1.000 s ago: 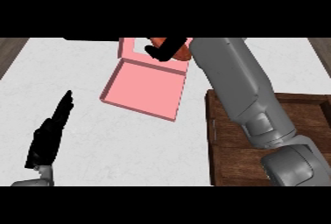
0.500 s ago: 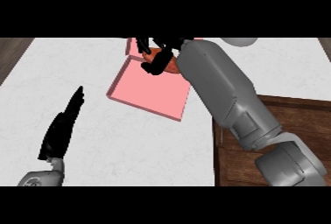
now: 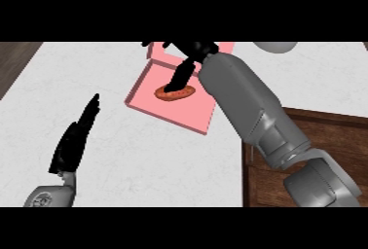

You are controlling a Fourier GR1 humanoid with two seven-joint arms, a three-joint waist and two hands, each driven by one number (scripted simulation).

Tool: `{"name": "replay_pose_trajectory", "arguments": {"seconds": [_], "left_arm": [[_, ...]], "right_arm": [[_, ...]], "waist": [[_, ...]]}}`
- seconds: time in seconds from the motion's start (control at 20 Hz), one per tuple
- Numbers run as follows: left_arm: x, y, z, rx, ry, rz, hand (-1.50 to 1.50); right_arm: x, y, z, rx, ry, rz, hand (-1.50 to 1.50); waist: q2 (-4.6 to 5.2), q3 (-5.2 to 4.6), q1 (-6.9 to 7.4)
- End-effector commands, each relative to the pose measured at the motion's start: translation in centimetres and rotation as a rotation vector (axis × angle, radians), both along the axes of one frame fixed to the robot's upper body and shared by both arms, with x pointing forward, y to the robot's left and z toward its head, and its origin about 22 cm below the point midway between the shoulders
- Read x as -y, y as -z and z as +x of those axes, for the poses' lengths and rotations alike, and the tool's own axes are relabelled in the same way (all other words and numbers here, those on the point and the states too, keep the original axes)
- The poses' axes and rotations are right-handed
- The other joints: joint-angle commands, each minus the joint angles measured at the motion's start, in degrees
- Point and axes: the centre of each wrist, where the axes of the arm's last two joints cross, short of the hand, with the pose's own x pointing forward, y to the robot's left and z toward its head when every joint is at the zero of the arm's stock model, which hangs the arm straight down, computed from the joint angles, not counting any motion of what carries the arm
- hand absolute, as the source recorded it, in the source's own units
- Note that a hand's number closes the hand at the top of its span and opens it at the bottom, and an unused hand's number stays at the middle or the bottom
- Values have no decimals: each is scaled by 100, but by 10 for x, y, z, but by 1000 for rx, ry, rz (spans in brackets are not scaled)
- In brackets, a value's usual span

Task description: Pick the sweet potato from the tray and place it in the cardboard box

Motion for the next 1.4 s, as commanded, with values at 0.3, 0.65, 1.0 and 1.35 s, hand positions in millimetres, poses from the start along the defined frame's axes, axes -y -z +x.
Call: {"name": "replay_pose_trajectory", "arguments": {"seconds": [0.3,0.65,1.0,1.35], "left_arm": [[-10,-7,-2,-4,-17,6,0],[-9,-14,-6,18,-51,3,0],[-13,-9,-12,15,-36,-14,0],[-8,-14,2,24,-25,1,0]], "right_arm": [[9,-12,7,-122,149,481,-150],[82,-24,27,-179,283,671,-150],[179,-24,31,-118,417,746,-150],[236,-54,28,-119,359,724,-150]], "waist": [[10,11,-162],[35,14,-209],[76,20,-174],[146,24,-98]]}}
